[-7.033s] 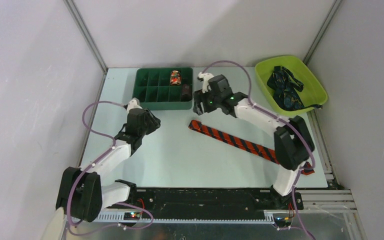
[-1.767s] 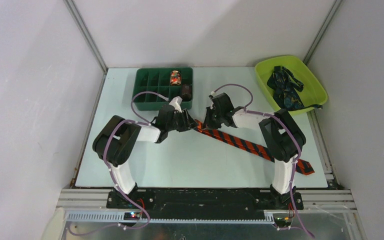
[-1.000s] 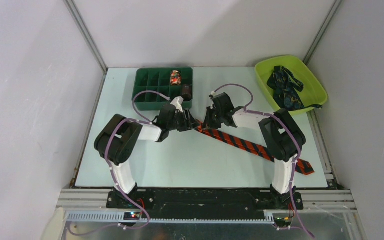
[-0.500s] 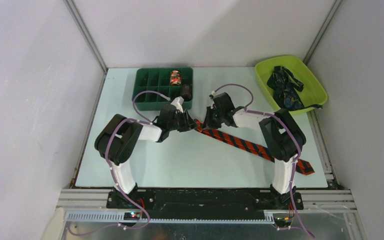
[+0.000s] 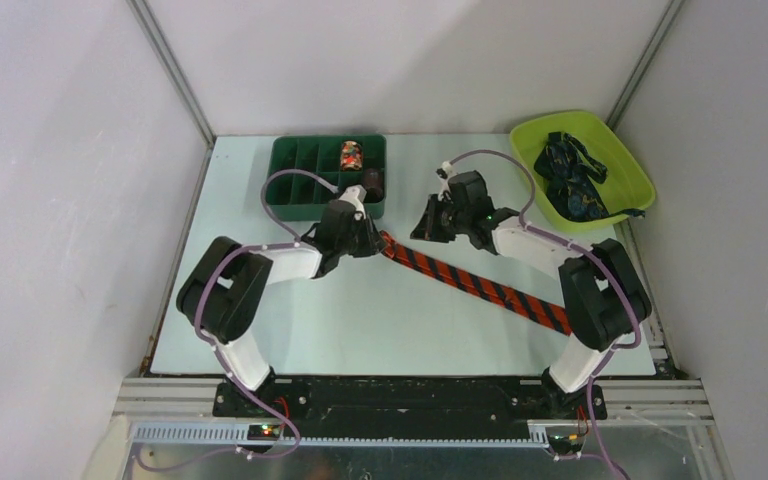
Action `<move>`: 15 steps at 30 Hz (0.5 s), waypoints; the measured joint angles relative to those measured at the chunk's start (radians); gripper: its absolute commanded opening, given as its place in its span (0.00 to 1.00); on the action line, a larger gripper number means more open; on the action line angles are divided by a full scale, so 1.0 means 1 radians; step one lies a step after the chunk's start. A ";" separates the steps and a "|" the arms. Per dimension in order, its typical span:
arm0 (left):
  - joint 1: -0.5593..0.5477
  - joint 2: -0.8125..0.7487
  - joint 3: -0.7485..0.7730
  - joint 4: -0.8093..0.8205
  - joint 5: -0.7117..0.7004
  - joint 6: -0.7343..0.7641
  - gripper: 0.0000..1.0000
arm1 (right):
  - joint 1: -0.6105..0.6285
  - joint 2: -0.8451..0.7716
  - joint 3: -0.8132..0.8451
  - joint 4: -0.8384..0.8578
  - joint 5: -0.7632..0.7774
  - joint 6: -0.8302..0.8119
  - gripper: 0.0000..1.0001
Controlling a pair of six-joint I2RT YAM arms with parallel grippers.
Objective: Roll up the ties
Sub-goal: Roll the tie at the center of the board.
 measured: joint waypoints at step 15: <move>-0.111 -0.020 0.093 -0.230 -0.384 0.134 0.22 | -0.058 -0.012 -0.097 0.006 -0.001 0.000 0.04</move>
